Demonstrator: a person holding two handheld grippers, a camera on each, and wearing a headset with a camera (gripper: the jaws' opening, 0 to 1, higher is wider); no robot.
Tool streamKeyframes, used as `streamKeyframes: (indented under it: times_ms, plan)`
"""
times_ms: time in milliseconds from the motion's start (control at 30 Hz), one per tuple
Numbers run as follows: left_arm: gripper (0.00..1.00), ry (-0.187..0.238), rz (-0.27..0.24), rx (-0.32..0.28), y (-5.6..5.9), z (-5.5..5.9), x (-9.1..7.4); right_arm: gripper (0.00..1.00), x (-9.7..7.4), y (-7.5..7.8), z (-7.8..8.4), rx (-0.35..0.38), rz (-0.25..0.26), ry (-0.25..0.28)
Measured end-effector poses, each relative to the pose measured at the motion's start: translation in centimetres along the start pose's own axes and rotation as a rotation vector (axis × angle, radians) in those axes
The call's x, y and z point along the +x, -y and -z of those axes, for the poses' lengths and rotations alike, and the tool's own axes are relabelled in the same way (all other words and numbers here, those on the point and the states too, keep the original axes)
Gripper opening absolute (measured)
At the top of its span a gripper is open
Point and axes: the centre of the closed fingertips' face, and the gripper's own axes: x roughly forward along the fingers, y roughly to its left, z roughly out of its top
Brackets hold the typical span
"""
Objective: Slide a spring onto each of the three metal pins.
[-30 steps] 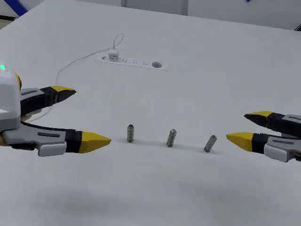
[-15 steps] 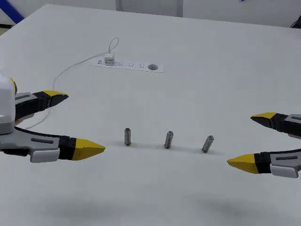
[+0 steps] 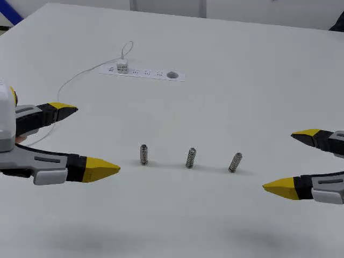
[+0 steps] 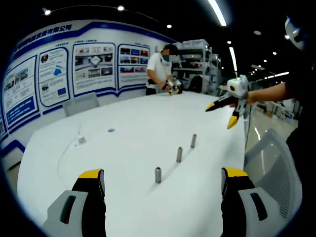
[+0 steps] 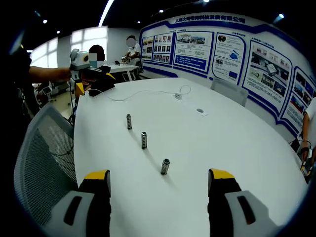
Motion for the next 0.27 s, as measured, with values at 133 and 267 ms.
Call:
streamKeyframes:
  times_ms: [133, 267]
  plan:
    - [1.00, -0.002, 0.003, 0.002, 0.11, 0.28, 0.13, 0.81, -0.20, 0.04, 0.17, 0.016, 0.007, 0.001]
    - [1.00, -0.022, 0.009, 0.009, 0.27, 0.83, 0.30, 0.81, -0.53, 0.80, 0.05, 0.044, 0.033, 0.010]
